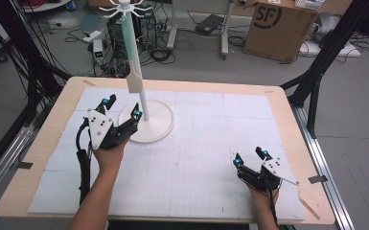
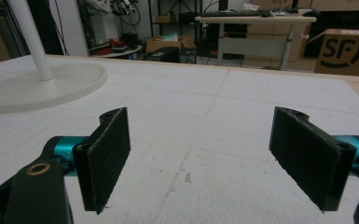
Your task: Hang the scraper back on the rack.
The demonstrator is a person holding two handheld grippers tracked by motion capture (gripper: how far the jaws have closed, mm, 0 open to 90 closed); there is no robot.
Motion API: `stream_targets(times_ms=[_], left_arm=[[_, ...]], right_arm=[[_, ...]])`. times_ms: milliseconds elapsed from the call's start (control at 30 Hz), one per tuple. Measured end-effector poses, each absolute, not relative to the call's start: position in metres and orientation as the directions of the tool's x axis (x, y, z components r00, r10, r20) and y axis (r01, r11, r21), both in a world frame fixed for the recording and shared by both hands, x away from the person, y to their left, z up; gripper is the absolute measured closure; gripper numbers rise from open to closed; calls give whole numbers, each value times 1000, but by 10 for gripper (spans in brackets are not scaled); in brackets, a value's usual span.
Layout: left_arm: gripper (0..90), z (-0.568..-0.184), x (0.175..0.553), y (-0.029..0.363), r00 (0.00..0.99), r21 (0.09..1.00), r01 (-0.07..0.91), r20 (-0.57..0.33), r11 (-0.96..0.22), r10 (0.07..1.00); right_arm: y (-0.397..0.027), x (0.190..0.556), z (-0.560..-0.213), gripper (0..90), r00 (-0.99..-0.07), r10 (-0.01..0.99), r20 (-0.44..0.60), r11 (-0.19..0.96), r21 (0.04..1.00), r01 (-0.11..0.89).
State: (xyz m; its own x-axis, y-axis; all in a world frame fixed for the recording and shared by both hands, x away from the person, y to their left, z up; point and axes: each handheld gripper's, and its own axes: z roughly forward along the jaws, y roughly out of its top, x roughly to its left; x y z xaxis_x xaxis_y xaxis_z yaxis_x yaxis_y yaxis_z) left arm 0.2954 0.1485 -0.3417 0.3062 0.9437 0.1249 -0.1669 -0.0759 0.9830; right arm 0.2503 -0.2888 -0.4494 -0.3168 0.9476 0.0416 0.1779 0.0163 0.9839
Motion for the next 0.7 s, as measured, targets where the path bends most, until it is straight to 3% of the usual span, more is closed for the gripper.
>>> stream_targets(times_ms=[400, 700], left_arm=[[275, -384, 272, 173, 326, 996, -22, 93, -91, 941], [275, -404, 259, 185, 316, 996, 8, 77, -84, 946]], right_arm=[[-289, 250, -449, 194, -317, 948, 38, 20, 984, 177], [-289, 250, -450, 192, -315, 948, 35, 22, 985, 174]])
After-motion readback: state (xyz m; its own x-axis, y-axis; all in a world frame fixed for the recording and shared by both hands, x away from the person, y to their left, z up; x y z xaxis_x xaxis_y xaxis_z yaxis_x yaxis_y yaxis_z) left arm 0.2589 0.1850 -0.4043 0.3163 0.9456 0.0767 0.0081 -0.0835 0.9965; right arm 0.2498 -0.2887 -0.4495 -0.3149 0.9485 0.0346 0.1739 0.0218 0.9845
